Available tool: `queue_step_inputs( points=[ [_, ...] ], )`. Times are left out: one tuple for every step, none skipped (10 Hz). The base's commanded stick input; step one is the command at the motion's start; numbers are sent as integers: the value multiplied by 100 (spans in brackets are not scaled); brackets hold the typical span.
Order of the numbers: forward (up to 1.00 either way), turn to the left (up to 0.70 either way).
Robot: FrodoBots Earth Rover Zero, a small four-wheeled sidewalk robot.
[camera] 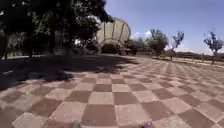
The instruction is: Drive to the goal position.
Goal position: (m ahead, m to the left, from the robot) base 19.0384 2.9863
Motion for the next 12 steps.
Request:
queue_step_inputs(
  points=[
    [100,0],
    [100,0],
    [100,0],
    [100,0],
    [100,0],
    [100,0],
    [100,0],
    [100,0],
    [100,0],
    [100,0],
    [100,0],
    [100,0]
  ],
)
